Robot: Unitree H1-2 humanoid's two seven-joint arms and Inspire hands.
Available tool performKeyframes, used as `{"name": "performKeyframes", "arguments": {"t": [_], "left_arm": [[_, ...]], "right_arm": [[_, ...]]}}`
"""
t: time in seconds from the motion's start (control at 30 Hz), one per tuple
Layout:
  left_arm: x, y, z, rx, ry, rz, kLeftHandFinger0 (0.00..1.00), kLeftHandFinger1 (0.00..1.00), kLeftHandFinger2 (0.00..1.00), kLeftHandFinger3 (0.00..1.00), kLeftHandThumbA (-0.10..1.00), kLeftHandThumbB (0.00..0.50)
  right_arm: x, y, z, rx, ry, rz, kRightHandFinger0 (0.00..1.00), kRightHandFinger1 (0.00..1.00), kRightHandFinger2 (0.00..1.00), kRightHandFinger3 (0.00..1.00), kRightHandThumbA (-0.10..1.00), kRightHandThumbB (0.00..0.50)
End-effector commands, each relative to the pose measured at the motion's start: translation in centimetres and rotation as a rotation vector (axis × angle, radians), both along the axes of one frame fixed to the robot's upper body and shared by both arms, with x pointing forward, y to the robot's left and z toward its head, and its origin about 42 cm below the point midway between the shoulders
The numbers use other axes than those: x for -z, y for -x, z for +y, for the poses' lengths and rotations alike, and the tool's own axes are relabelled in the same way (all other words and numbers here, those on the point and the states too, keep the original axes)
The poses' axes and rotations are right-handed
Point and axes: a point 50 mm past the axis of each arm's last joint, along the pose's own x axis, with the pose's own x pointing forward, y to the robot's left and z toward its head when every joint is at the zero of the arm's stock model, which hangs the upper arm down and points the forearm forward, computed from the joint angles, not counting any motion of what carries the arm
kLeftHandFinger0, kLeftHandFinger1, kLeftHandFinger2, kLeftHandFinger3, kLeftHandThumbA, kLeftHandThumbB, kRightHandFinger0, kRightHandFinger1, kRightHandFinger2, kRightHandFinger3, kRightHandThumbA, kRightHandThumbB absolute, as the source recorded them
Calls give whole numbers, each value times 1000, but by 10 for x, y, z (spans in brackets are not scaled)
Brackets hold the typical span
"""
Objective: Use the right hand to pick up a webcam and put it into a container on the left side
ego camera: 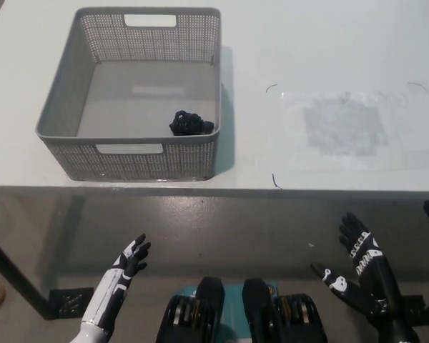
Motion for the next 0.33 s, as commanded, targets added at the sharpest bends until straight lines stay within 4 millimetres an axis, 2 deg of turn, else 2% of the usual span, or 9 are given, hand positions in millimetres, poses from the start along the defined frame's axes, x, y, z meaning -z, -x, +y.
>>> {"name": "performKeyframes", "arguments": {"t": [0.0,0.1,0.17,0.2,0.3], "left_arm": [[-9,-6,1,0,10,-45,1000,1000,1000,1000,1000,170],[-7,0,2,-2,15,-38,1000,1000,1000,1000,1000,170],[-6,2,2,-3,18,-37,1000,1000,1000,1000,1000,179],[-6,2,2,-3,18,-32,1000,1000,1000,1000,1000,176],[-5,4,0,-4,15,-32,1000,1000,1000,1000,1000,161]], "right_arm": [[-12,-6,0,-15,-10,-83,1000,1000,1000,1000,1000,234],[-10,-2,2,-21,-7,-68,1000,1000,1000,1000,1000,239],[-9,0,2,-25,3,-68,1000,1000,1000,1000,1000,225],[-9,1,2,-28,-6,-61,1000,1000,1000,1000,1000,246],[-8,3,0,-31,10,-50,1000,1000,1000,1000,1000,226]]}}
